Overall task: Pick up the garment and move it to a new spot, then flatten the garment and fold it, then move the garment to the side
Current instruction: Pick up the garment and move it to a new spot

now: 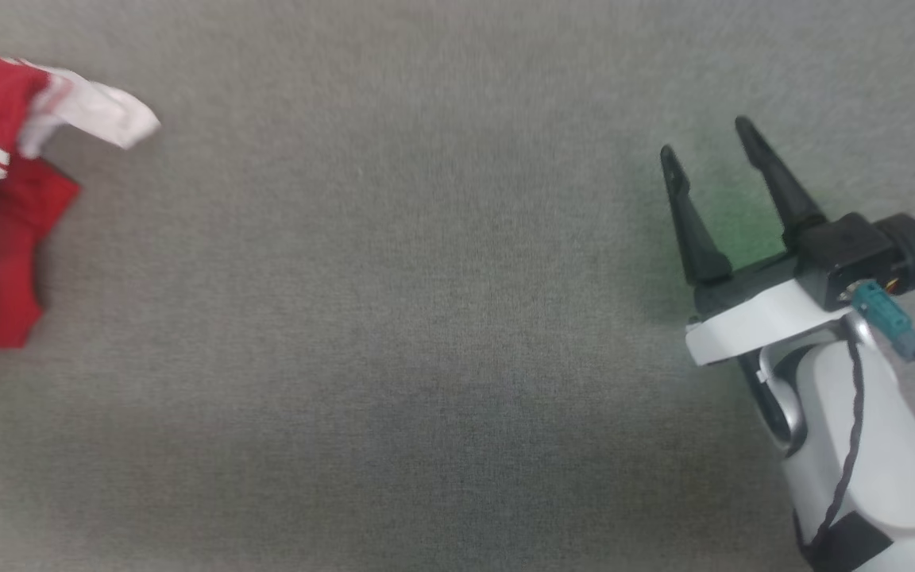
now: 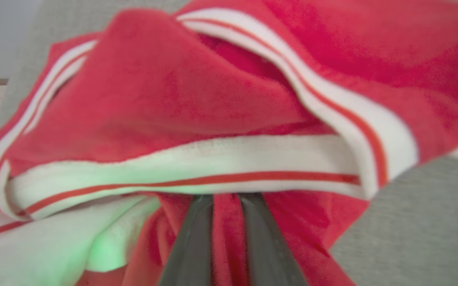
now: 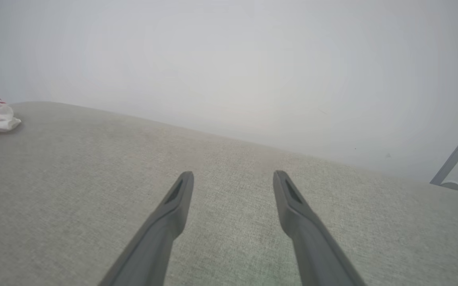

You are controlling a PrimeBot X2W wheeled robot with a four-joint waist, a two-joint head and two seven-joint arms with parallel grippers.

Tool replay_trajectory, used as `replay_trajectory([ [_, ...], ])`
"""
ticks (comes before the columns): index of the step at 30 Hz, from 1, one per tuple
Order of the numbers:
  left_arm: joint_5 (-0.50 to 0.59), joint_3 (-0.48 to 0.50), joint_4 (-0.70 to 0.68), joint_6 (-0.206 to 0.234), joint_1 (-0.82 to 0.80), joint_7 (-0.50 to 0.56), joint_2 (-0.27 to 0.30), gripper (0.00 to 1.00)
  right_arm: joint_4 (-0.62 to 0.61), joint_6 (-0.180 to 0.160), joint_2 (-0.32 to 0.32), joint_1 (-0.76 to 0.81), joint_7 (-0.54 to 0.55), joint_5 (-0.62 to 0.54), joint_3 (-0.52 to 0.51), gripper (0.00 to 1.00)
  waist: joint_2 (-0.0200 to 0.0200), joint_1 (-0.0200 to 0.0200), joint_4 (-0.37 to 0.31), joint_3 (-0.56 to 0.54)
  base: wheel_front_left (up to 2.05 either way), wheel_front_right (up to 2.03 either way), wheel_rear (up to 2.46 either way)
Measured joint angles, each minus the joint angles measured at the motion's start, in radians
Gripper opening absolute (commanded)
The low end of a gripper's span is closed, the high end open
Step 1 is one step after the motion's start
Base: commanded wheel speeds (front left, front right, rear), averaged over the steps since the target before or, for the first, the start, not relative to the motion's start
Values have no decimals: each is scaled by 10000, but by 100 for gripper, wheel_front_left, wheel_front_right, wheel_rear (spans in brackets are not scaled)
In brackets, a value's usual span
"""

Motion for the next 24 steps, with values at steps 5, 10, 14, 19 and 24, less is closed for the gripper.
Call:
replay_trajectory([
  [5, -665, -360, -1168, -8, 22, -128, 259, 0, 82, 0, 240, 263, 0, 173, -86, 100, 0, 0, -4, -823, 0, 0, 0],
  [10, -1607, -815, -3154, -6, 16, 401, 395, 0, 21, 2, 497, 577, -2, 349, -370, 100, 0, 0, -270, -1277, 0, 0, 0],
  [14, -2017, -1457, -4840, -8, 13, 1323, 309, 0, -52, 0, 614, 882, -2, 441, -738, 100, 0, 0, -649, -1382, 0, 0, 0],
  [19, -2527, -2127, -6636, -8, -101, 2673, -12, 0, -247, 2, 805, 999, 0, 569, -1022, 100, 0, 0, -1301, -1365, 0, 0, 0],
  [24, -2849, -2675, -8011, 144, -488, 3776, -660, 0, -401, 0, 861, 1016, -2, 867, -1216, 100, 1, 0, -2145, -1201, 0, 0, 0],
])
